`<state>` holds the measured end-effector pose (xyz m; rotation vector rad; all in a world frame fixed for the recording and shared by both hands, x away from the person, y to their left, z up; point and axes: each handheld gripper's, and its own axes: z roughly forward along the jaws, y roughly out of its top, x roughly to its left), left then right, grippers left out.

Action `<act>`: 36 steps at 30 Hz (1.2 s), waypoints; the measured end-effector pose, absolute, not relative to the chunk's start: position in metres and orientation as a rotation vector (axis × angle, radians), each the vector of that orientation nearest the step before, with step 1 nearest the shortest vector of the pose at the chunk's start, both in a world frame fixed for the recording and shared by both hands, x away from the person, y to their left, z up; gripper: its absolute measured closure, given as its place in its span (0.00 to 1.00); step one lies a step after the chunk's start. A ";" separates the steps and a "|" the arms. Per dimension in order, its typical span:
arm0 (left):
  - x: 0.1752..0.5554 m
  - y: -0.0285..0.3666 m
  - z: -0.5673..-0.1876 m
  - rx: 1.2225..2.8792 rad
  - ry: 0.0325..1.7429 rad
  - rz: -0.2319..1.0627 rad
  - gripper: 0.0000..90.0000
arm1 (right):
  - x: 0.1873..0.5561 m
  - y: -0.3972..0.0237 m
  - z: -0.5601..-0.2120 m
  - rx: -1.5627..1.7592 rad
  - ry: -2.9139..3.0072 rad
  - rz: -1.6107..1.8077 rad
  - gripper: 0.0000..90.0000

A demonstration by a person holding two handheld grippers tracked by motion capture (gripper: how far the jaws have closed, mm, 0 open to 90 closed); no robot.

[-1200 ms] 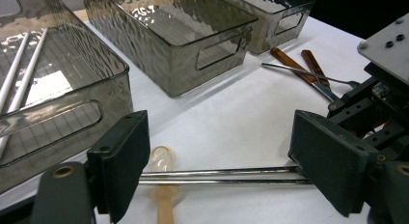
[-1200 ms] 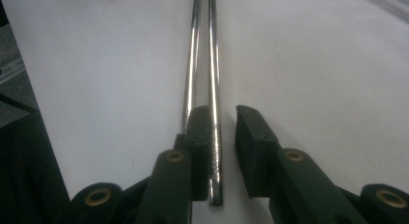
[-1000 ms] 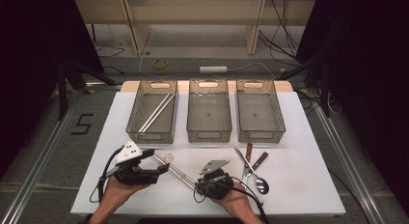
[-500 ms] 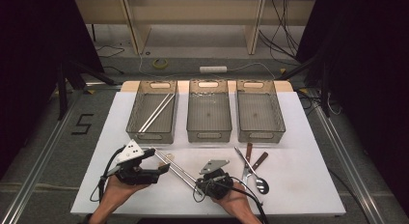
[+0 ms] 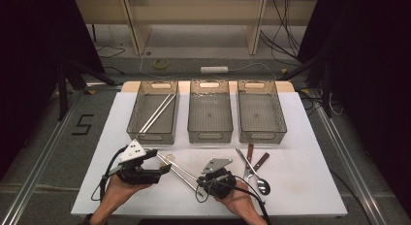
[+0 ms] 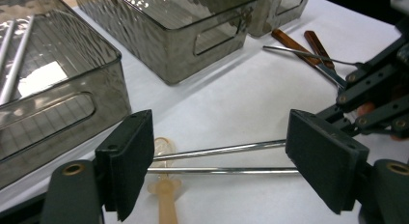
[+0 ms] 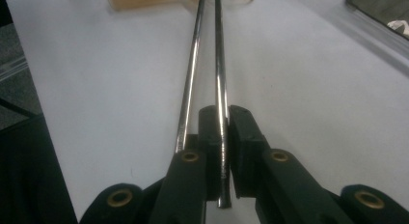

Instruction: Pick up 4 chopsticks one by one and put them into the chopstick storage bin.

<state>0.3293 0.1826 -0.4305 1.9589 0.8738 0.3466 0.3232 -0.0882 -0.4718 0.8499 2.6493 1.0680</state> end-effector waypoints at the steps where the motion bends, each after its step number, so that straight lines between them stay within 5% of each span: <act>1: 0.331 0.181 -0.432 1.974 0.864 0.346 0.29 | 0.324 -0.089 -0.470 0.850 2.647 1.070 0.95; 22: 0.368 0.128 -0.449 2.422 0.434 0.347 0.42 | 0.331 -0.101 -0.452 0.794 2.663 1.076 0.94; 36: 0.378 0.109 -0.458 2.514 0.283 0.362 0.58 | 0.331 -0.104 -0.448 0.766 2.667 1.077 0.94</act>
